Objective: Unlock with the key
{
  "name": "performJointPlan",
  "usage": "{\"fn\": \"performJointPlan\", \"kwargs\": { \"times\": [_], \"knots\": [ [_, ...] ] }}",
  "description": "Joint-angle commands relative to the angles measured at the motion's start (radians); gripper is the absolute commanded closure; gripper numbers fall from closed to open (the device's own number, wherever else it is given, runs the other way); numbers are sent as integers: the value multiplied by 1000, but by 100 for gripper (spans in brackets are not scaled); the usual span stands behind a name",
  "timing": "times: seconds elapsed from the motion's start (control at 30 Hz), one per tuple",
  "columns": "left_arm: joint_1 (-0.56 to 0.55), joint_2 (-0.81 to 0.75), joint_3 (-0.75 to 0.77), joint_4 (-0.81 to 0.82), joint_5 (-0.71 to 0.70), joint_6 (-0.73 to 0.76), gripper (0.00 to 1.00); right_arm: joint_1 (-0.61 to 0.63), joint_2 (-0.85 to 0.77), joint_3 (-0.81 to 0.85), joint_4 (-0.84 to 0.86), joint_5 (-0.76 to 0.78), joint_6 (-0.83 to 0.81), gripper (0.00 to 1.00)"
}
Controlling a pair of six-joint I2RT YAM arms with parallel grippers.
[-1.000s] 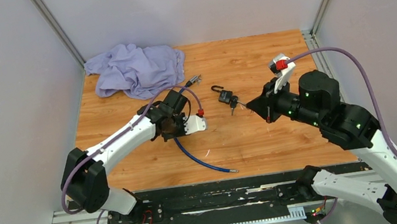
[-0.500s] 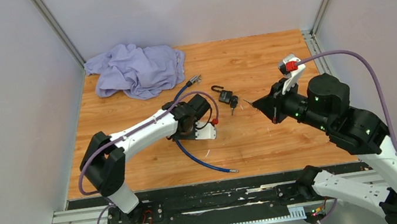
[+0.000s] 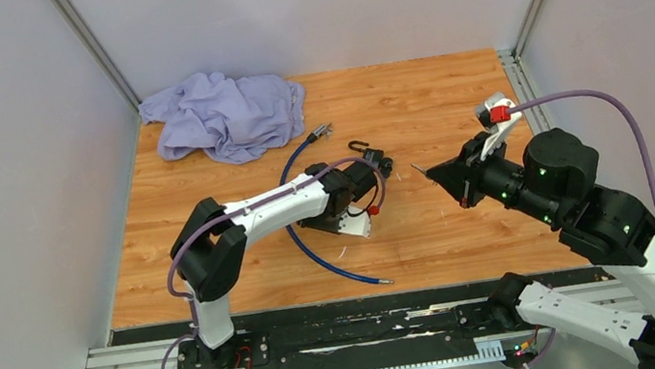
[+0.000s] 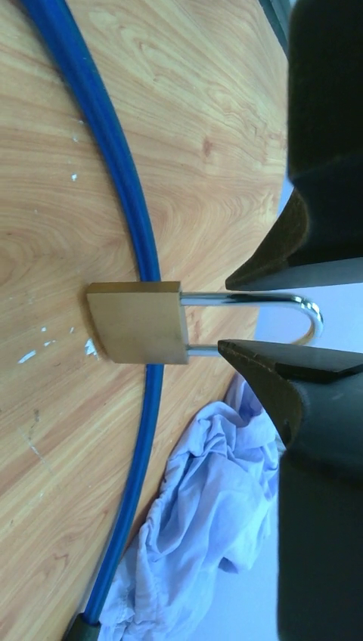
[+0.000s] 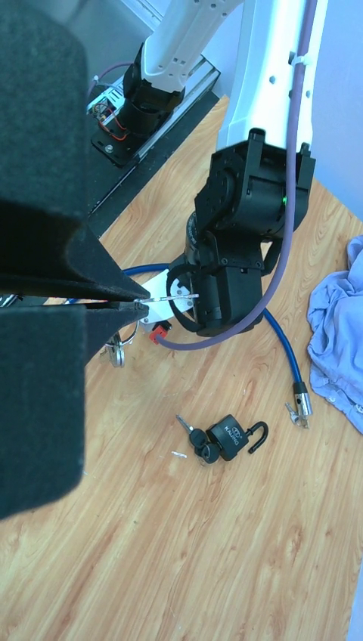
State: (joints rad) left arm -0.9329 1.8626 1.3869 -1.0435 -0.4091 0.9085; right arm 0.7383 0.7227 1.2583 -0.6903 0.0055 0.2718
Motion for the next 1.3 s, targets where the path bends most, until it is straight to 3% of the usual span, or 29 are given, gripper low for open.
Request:
{"fn": "performJointPlan", "kwargs": {
  "times": [0.0, 0.3, 0.47, 0.5, 0.53, 0.77, 1.27],
  "knots": [
    [-21, 38, 53, -29, -27, 21, 65, -10, -15, -3, -11, 16, 5, 100],
    [-34, 52, 93, -27, -7, 38, 57, -10, -17, -3, -11, 15, 5, 99],
    [14, -10, 36, -15, 115, -16, 35, -10, -13, -3, -14, 14, -3, 99],
    [37, -29, 24, -14, 155, -31, 26, -10, -13, -5, -15, 16, -3, 99],
    [64, -49, 4, -7, 187, -37, 3, -10, -12, -5, -14, 15, -3, 99],
    [124, -159, -217, 204, 199, -1, 2, -11, 0, -1, -13, 12, -6, 100],
    [124, -25, -310, 394, 89, 30, 2, -11, 4, -7, -13, 27, 4, 99]
  ]
}}
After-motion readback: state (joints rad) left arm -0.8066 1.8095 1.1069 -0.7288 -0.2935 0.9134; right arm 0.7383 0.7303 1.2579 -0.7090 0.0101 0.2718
